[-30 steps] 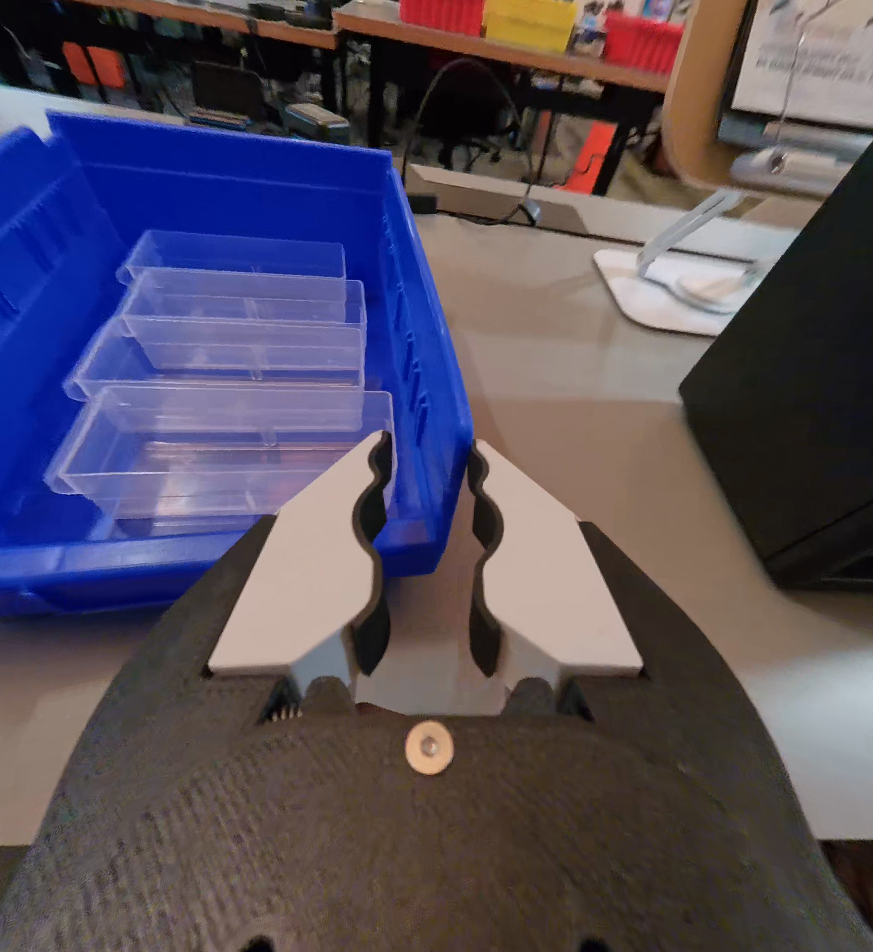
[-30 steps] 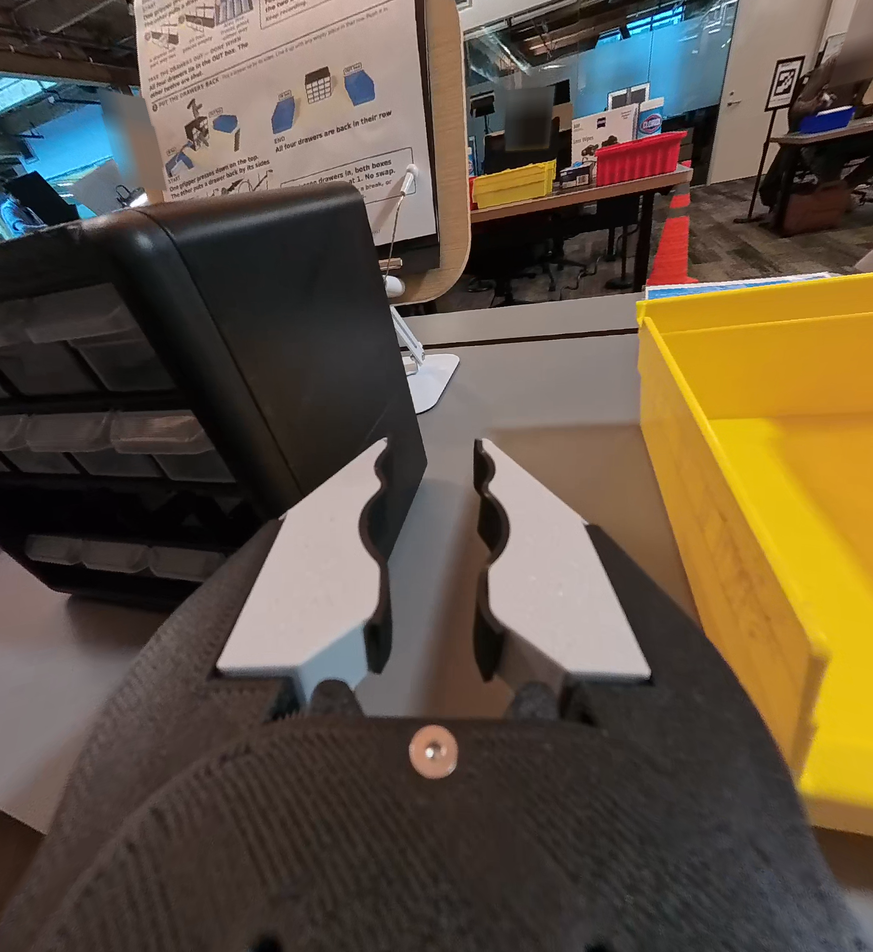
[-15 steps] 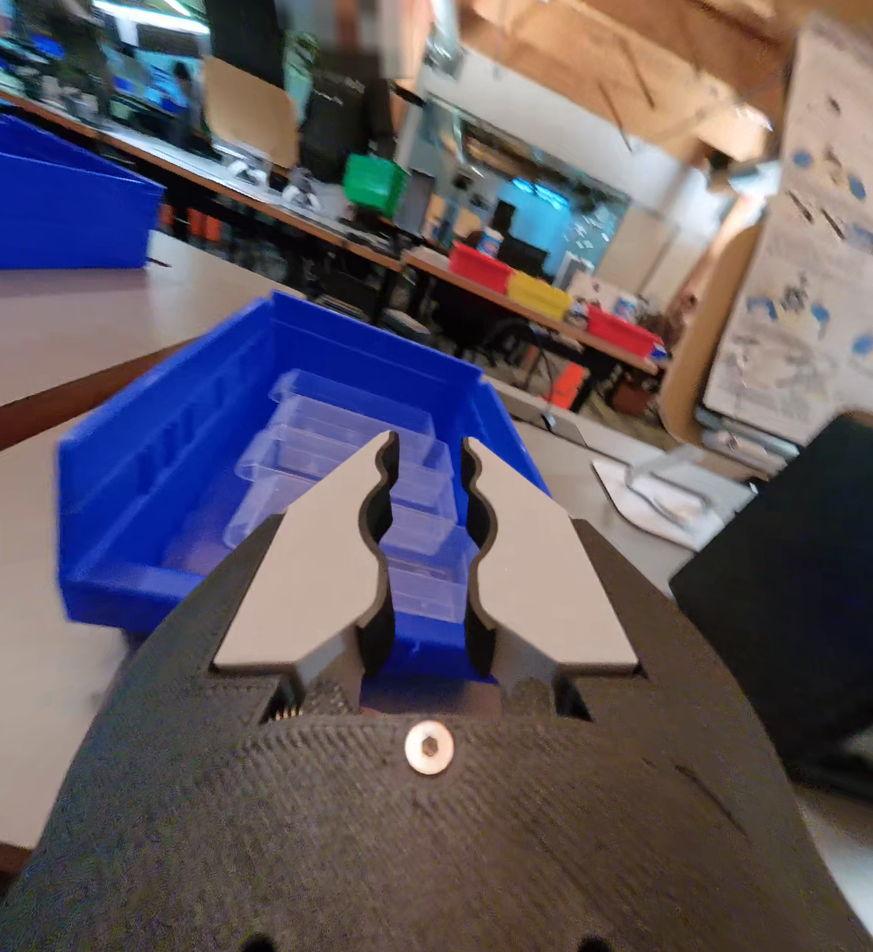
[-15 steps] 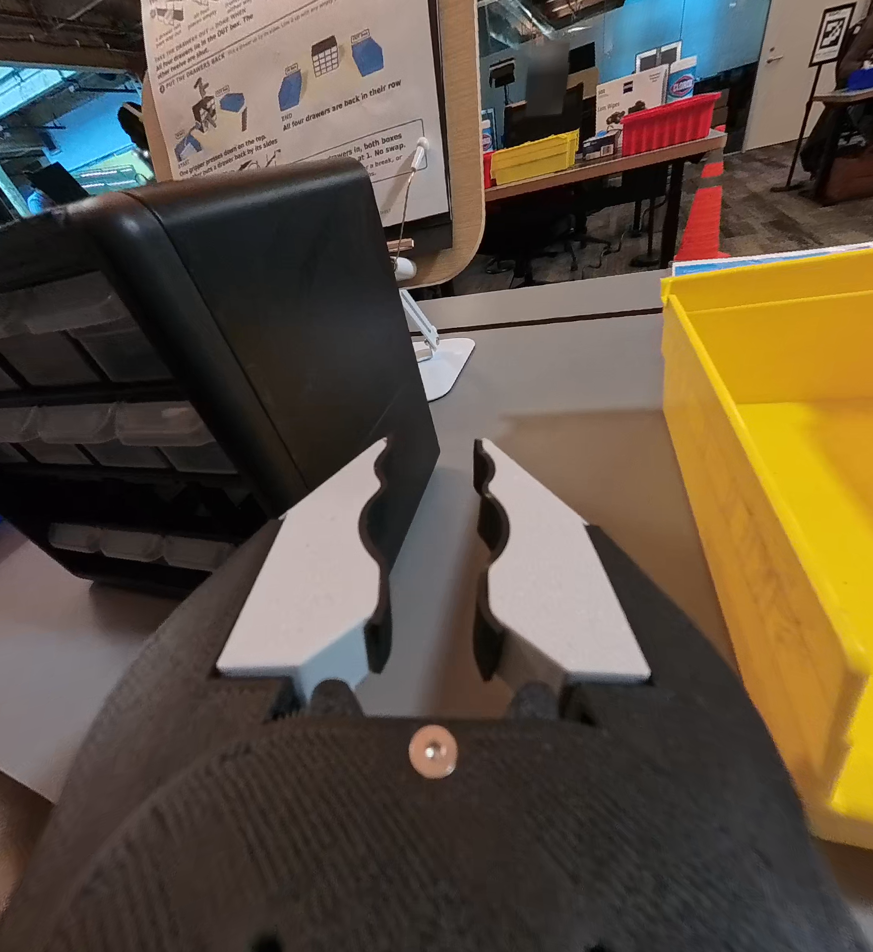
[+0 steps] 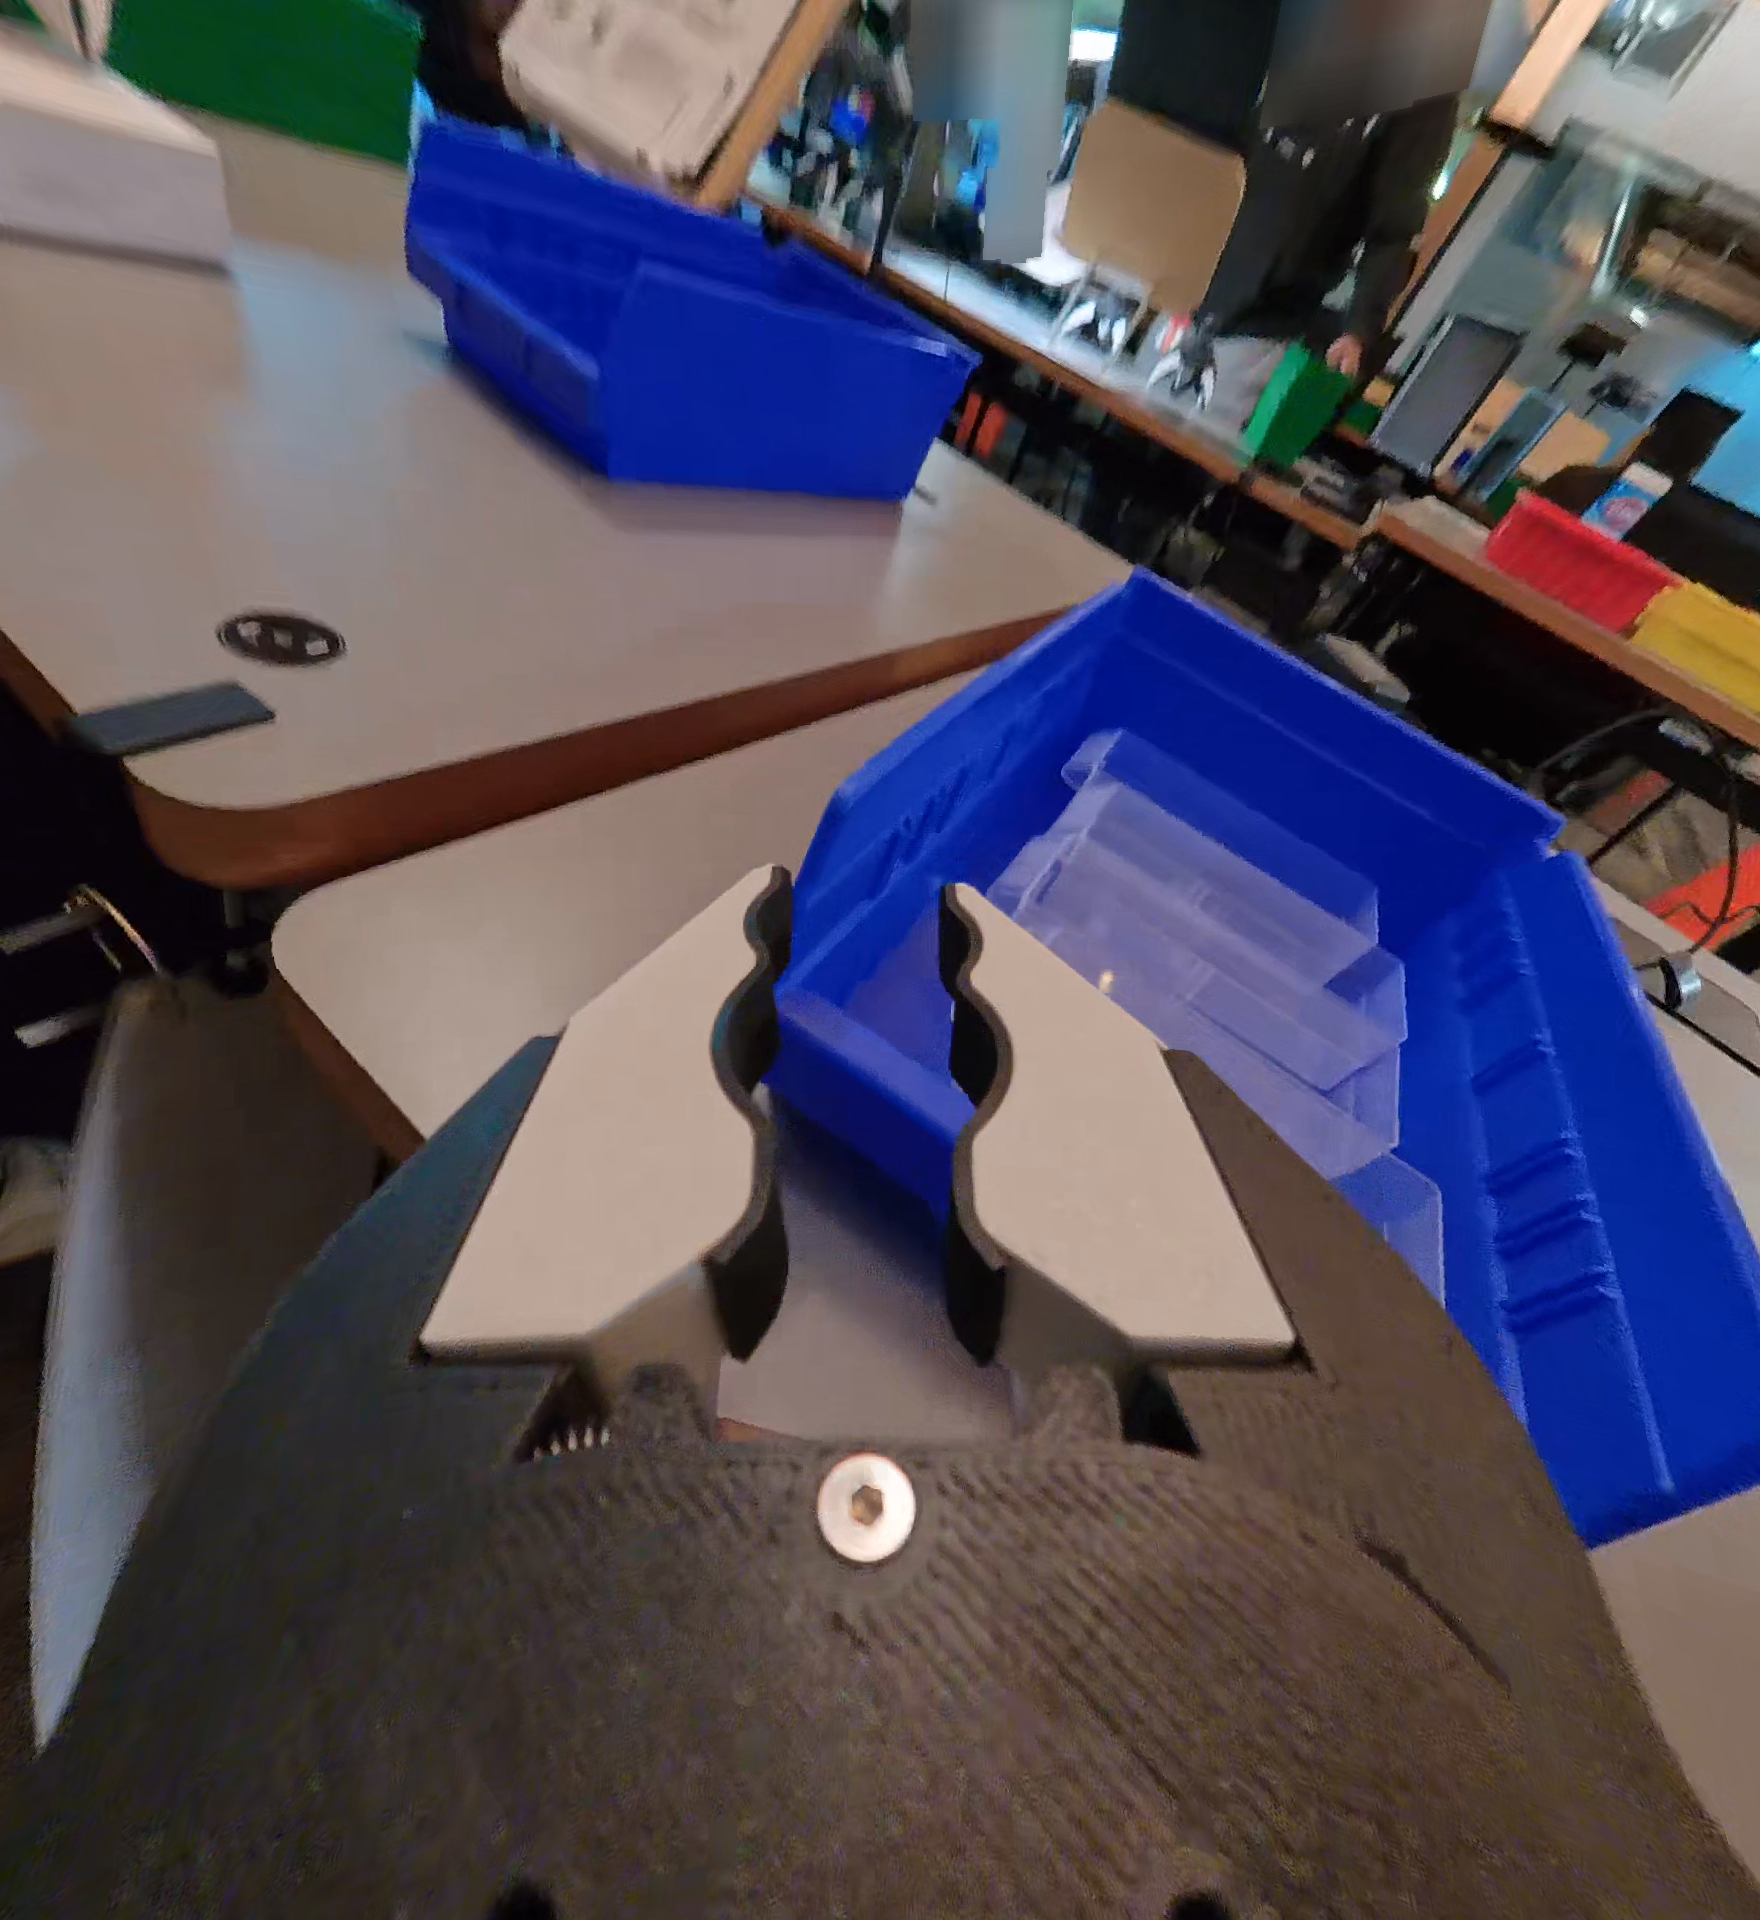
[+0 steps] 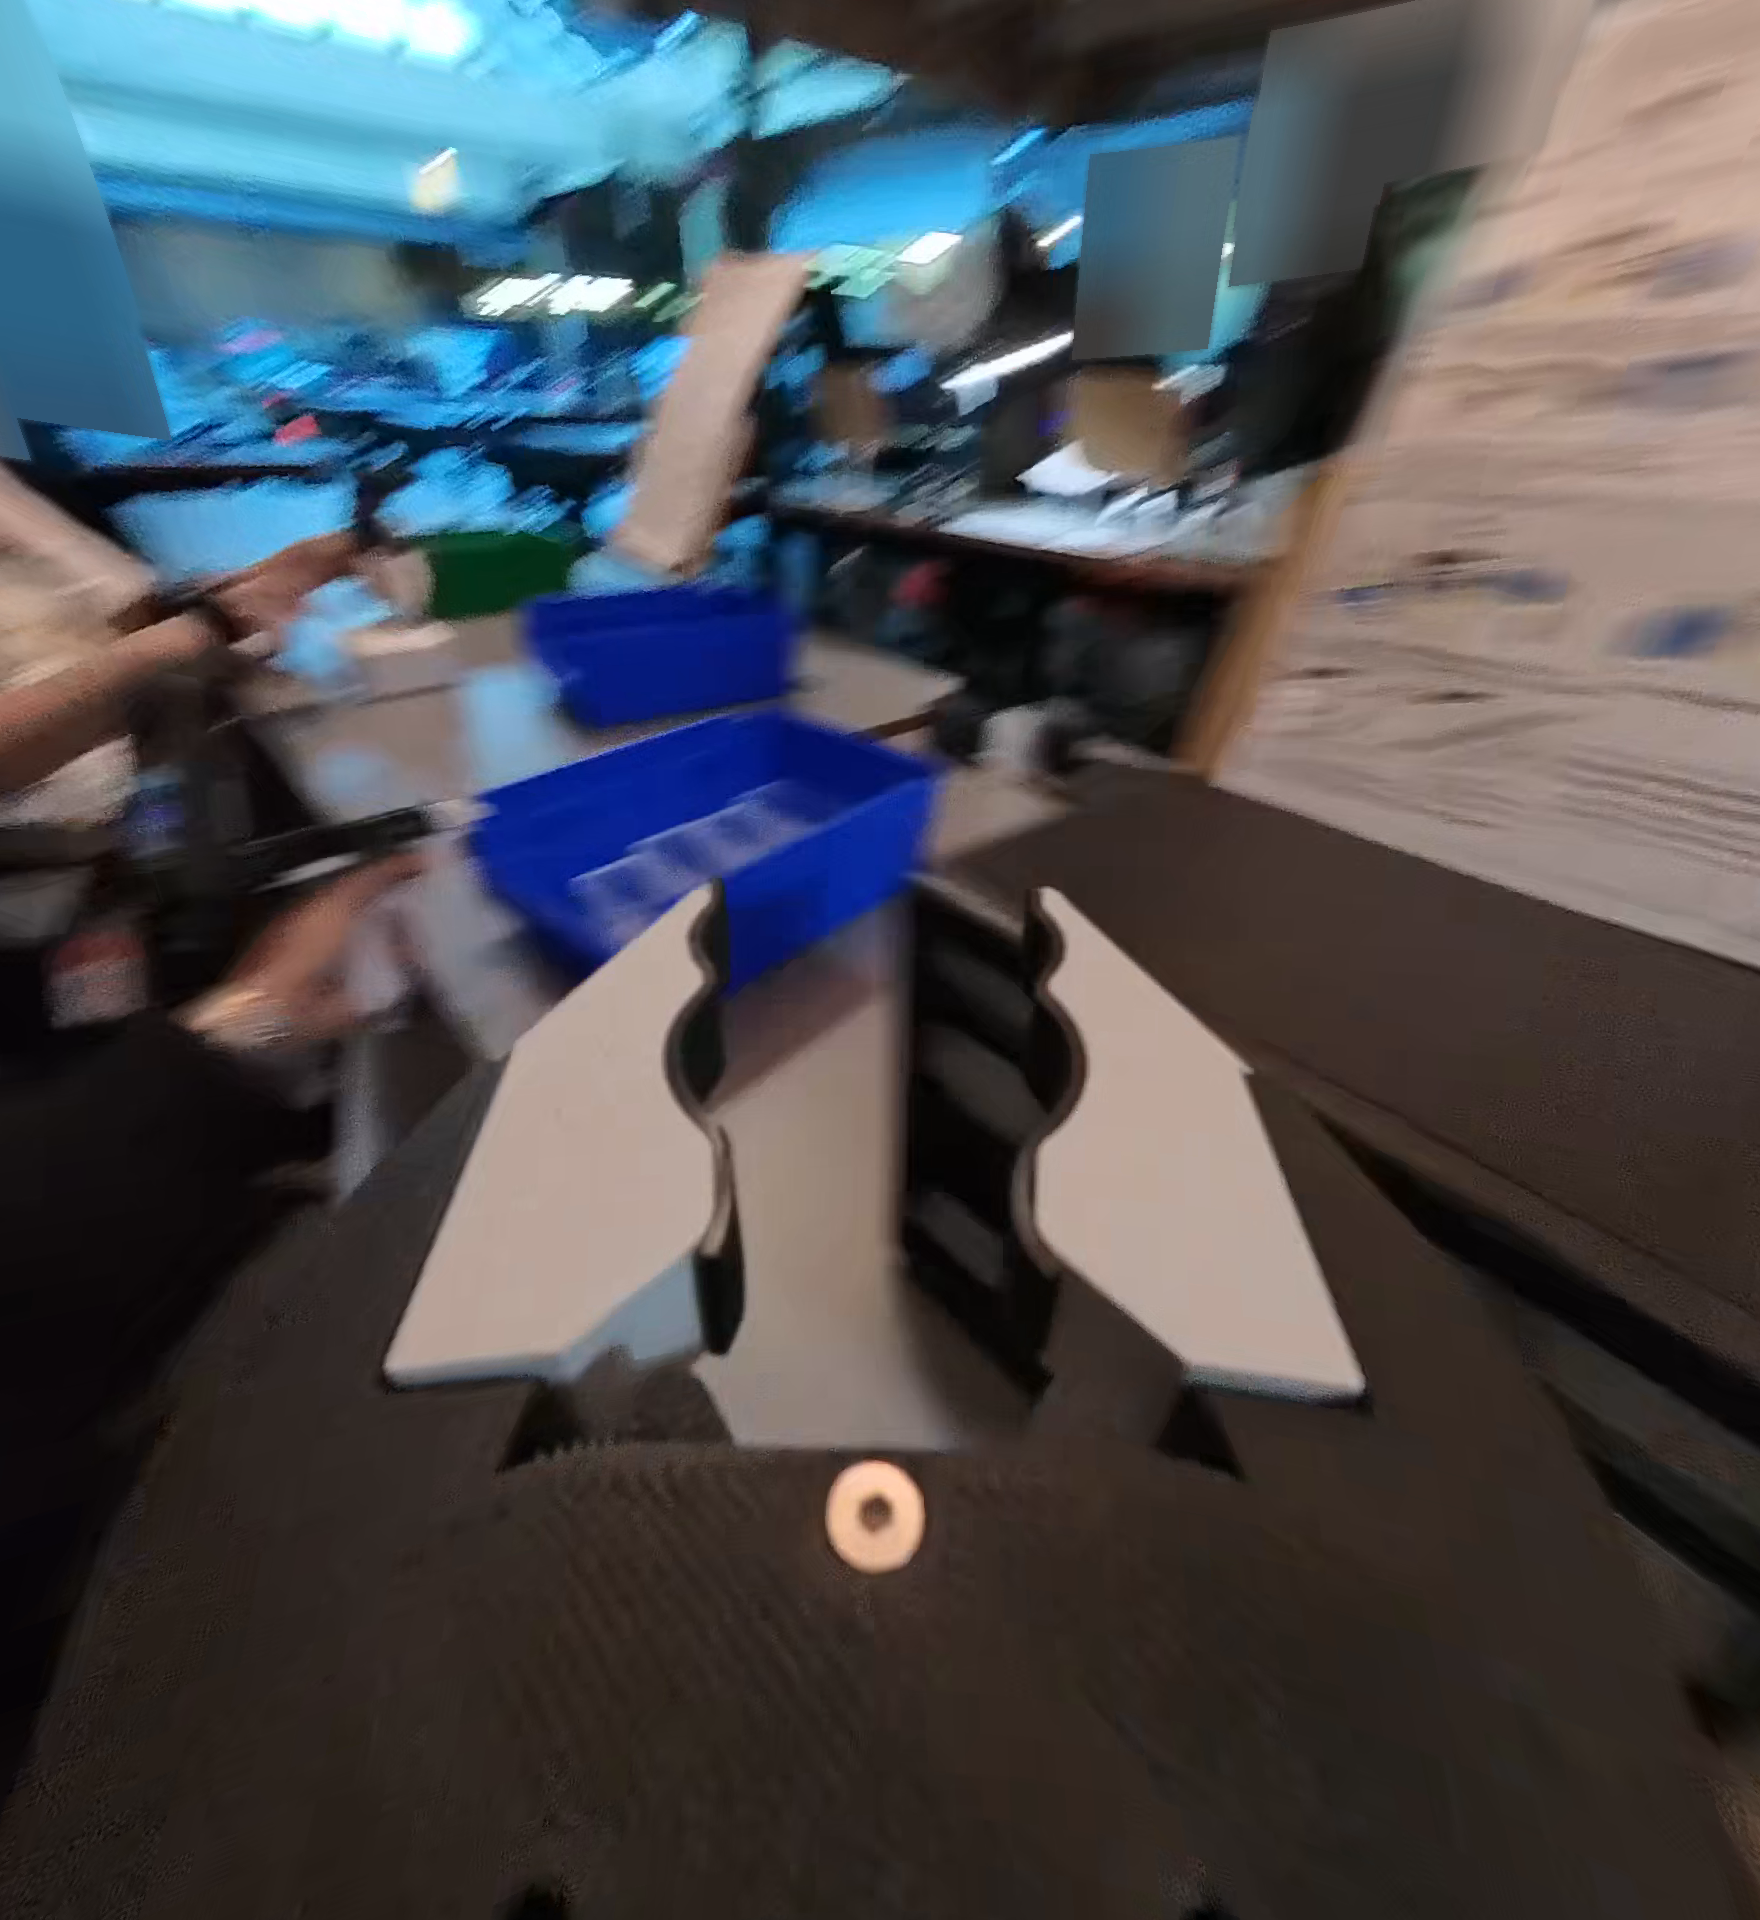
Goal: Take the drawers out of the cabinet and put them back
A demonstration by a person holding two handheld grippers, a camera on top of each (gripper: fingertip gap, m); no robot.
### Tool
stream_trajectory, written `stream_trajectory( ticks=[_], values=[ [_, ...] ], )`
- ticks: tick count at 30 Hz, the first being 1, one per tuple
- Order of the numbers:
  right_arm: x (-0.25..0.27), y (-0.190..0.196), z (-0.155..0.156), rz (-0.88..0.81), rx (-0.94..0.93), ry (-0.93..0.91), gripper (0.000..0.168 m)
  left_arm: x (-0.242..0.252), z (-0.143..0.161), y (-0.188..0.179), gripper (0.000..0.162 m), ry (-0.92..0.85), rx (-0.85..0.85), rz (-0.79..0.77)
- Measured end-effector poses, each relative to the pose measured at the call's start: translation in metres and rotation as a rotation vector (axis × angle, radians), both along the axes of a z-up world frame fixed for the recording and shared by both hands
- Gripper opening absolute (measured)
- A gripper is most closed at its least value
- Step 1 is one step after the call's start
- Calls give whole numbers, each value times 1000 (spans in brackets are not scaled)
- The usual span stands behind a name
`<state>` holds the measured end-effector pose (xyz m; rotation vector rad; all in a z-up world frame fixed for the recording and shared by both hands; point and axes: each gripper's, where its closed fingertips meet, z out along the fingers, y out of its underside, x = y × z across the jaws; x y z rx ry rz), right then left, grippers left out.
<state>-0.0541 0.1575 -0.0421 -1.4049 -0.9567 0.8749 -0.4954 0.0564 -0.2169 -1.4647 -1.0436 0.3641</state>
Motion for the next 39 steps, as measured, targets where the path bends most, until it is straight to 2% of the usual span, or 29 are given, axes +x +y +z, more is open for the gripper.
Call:
stream_trajectory(
  ticks=[3, 7, 10, 13, 15, 18, 21, 24, 27, 30, 32, 35, 36, 39],
  values=[
    [-121, -53, -4, 291, -134, -84, 56, -1, -9, 0, 28, -65, -2, -25],
    [-259, -78, -62, 485, -441, -348, 66, -5, -8, -3, 29, -68, 19, -23],
    [-333, -77, -112, 493, -617, -533, 66, -7, -15, -4, 30, -91, -6, -34],
    [-388, -50, -156, 374, -673, -663, 68, -10, -16, -7, 31, -113, 16, -43],
    [-410, -37, -181, 307, -716, -743, 71, -9, -16, -5, 31, -117, 20, -74],
    [-426, -24, -201, 249, -711, -773, 71, -4, -19, 3, 29, -111, -22, -128],
    [-424, -31, -206, 279, -729, -748, 69, 6, -18, 17, 25, -63, -85, -200],
    [-406, -36, -183, 329, -657, -670, 69, 17, -18, 28, 22, 23, -196, -260],
    [-360, -27, -148, 333, -504, -576, 69, 22, -15, 36, 20, 100, -291, -277],
    [-290, -35, -134, 364, -360, -540, 69, 30, -18, 55, 19, 95, -369, -375],
    [-241, -51, -137, 411, -282, -543, 70, 43, -30, 75, 22, 22, -479, -519],
    [-171, -56, -149, 368, -98, -589, 71, 40, -63, 77, 27, -73, -820, -616],
    [-150, -52, -155, 326, -19, -613, 69, 41, -66, 80, 24, -104, -858, -652],
    [-93, -47, -169, 244, 100, -658, 66, 35, -64, 94, 35, -165, -907, -671]
  ],
)
